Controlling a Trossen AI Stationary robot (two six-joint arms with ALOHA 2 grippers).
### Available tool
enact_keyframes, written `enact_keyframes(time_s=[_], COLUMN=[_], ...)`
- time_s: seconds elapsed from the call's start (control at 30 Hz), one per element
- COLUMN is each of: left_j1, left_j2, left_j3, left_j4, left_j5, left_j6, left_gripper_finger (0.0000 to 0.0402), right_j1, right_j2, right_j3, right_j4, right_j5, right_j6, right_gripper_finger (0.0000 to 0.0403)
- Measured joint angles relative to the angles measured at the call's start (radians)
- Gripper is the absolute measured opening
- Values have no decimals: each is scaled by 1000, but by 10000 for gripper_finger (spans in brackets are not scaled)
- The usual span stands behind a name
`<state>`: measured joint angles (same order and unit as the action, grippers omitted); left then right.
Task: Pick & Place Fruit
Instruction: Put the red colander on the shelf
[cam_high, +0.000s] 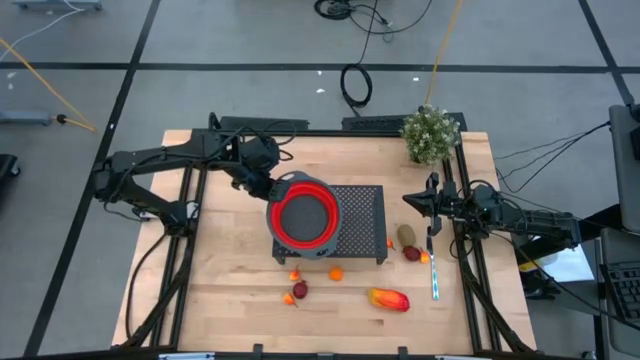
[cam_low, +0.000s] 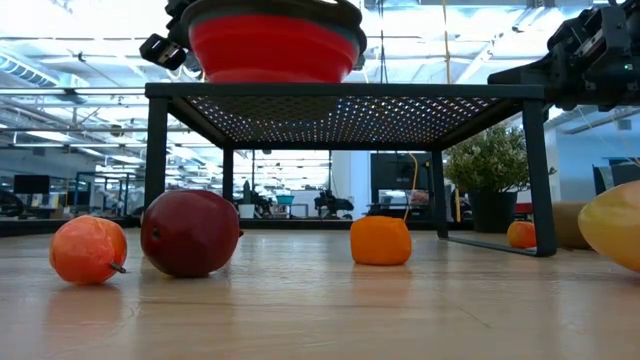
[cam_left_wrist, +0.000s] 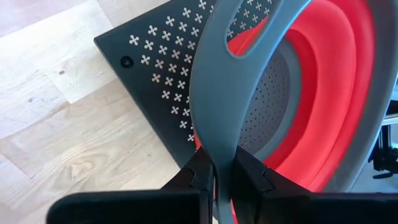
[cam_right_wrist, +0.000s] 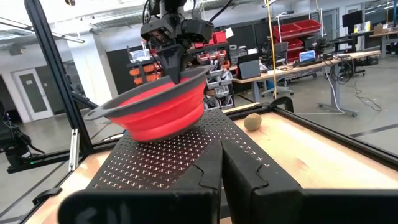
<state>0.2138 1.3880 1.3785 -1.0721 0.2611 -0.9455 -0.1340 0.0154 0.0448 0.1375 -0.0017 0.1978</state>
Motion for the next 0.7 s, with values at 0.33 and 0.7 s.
enact_keyframes(time_s=[0.33,0.7], left_j1=[-26,-36], left_j2=[0,0], left_j3=[0,0], left_j4=[0,0], left_j5=[0,-26], left_j6=[0,-5], left_gripper_finger=[38,127], right_j1=[0,0], right_j2=[0,0], right_j3=[0,0], right_j4=[0,0], right_j5=[0,0], right_j6=[0,0], right_gripper_finger=[0,0])
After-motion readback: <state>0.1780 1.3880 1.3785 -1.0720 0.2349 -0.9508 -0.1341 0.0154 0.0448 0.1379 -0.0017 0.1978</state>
